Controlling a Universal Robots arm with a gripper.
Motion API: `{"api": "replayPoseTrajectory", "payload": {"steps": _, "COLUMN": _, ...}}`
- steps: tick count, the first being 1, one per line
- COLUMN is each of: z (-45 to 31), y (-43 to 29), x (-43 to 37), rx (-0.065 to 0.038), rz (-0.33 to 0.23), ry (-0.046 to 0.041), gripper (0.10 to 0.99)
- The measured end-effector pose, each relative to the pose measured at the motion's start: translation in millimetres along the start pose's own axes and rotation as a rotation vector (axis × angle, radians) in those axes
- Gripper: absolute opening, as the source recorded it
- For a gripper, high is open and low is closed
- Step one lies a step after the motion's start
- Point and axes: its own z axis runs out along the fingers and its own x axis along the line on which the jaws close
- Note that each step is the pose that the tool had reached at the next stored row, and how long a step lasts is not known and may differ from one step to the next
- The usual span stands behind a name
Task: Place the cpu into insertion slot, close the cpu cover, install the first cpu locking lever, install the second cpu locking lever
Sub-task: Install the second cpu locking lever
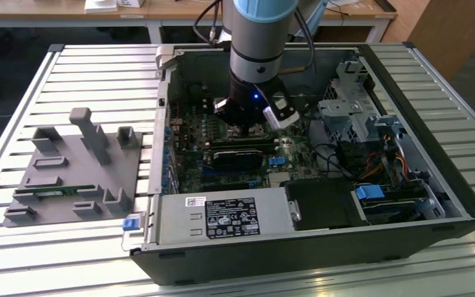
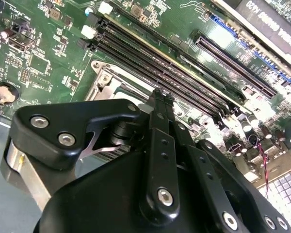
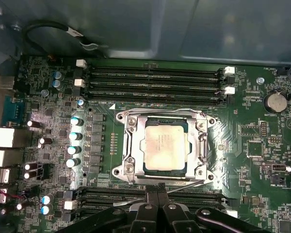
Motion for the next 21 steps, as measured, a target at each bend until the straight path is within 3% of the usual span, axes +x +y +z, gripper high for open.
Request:
{"api": "replayPoseTrajectory", "payload": {"steps": 4, "z": 2.4, "y": -0.5, "x": 0.1, "rx": -0.001, "rz": 0.0, "ry": 0.0009, "gripper": 0.106}}
{"api": "replayPoseTrajectory", "payload": {"steps": 10, "z": 1.9, "y": -5.9, "x": 0.5, "rx": -0.033, "rz": 0.001, "ry": 0.0, "gripper": 0.106}}
{"api": "replayPoseTrajectory", "payload": {"steps": 21, "z": 2.8, "y": -12.2, "x": 17.0, "rx": -0.059, "rz": 0.001, "ry": -0.0006, "gripper": 0.106}}
